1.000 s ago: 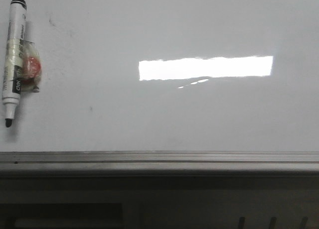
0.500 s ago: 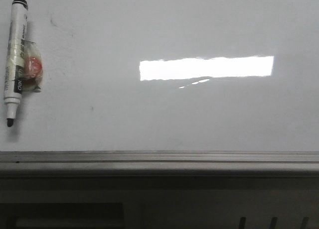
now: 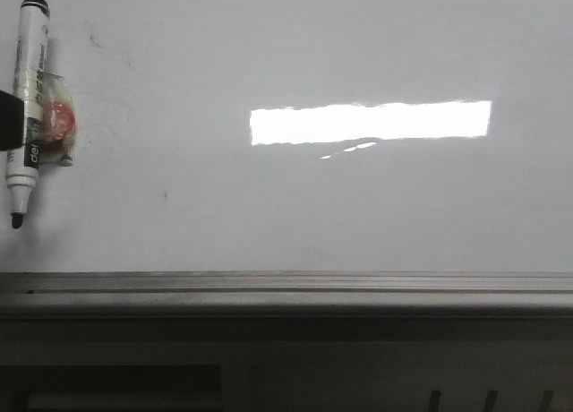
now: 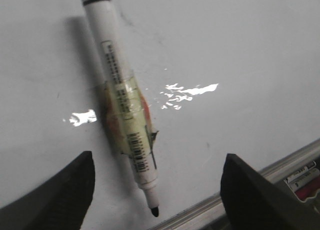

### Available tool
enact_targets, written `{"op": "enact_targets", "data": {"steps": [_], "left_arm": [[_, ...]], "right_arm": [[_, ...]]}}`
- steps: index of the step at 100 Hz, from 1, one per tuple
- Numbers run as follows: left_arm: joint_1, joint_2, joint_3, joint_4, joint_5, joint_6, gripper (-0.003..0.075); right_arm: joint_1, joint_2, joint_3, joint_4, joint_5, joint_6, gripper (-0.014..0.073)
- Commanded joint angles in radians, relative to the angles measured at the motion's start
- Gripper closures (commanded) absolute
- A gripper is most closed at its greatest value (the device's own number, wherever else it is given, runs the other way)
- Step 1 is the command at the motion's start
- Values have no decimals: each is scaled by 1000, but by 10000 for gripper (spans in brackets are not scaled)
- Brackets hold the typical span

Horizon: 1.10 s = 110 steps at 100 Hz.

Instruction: Write number 3 on whiteboard

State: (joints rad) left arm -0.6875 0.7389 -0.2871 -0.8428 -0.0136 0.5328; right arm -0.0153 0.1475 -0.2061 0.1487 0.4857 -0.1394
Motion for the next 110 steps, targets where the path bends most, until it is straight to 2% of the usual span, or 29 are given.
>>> {"op": "enact_targets", "data": {"steps": [1,16,43,50,57,62,67,84,97,102,110], "left_arm": [[-12,60,-37,-90,-96,1,237],[-17,159,-37,-122,-111,1,237],[-67,237,-37,-136,-236,-3,256],[-67,248,-37,-165,-252,-3,342],[-67,252,-37,-166,-273,-3,496],[-67,252,-37,-166,-289,-3,639],[-67,252,-37,-164,-297,-3,740],[-68,252,-37,-157,-298,-3,740],[-75,230,-37,-89,-277,-3,740],[-87,211,-45,-59,-260,-3,740],[-113,168,-70,27,-213,-3,740]], "right_arm": [[-4,21,-34,1,-76,-1,658],[-4,21,-34,1,-79,-1,658],[-4,21,-34,1,-105,-1,658],[-4,21,-34,1,-105,-1,658],[-4,21,-34,1,-106,-1,658],[-4,21,-34,1,-109,-1,658],[-4,21,-34,1,-113,-1,658],[-4,22,-40,11,-112,-1,658],[22,25,-78,82,-55,-3,658],[47,30,-92,109,-25,-31,658],[101,58,-119,191,30,-166,658]]}}
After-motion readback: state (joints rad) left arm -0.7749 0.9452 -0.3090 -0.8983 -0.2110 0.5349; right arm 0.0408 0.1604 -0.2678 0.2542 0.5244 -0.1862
